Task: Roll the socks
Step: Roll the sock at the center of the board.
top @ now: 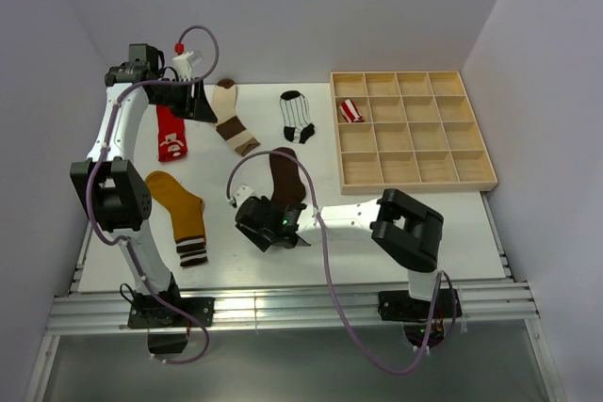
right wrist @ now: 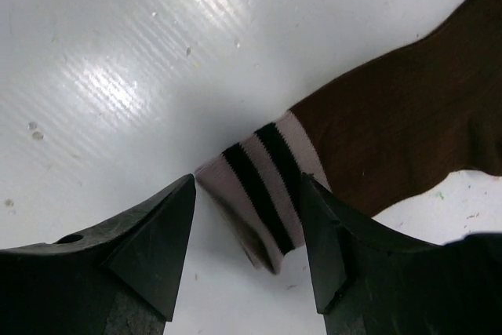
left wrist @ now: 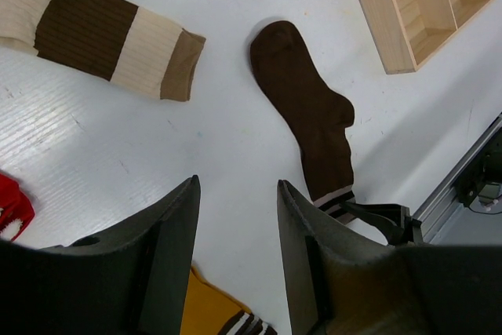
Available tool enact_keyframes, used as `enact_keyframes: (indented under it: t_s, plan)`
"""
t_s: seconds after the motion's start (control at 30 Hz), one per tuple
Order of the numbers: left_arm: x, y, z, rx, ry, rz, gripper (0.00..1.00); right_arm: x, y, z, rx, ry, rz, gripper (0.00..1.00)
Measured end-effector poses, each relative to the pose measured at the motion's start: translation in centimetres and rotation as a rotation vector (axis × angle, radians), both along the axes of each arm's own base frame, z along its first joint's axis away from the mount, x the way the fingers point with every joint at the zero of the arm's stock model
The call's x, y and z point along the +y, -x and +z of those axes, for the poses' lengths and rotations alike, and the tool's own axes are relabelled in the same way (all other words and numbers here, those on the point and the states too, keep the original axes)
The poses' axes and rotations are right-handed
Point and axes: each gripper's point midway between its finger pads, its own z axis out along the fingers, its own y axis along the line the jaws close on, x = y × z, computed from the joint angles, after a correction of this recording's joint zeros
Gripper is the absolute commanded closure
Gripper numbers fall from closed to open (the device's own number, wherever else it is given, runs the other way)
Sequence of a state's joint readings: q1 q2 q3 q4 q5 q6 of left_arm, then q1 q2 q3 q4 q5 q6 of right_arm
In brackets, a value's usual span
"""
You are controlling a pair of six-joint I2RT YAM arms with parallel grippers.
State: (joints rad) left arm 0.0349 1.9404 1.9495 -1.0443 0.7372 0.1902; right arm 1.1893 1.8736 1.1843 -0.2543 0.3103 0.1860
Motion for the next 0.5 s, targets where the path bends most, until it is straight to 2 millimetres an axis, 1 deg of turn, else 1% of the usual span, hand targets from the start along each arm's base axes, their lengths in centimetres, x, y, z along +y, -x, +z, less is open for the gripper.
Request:
enact_keyframes:
  t_s: [0.13,0.33,0.5]
  plan:
    - [0.0,0.1,-0.1,0.002,-0.001,-0.002,0.50,-0.5,0.7,0.3,0.001,-0.003,0.008,0.37]
    - [0.0,0.1,-0.2,0.000,-0.003,-0.006,0.51,-0.7,1.0,0.9,-0.003,-0.020,0.017,0.37]
    - [0.0,0.3,-0.6,0.009,-0.007,-0.012,0.51,-1.2,1.6,0.0,0.018,-0.004,0.051,0.40]
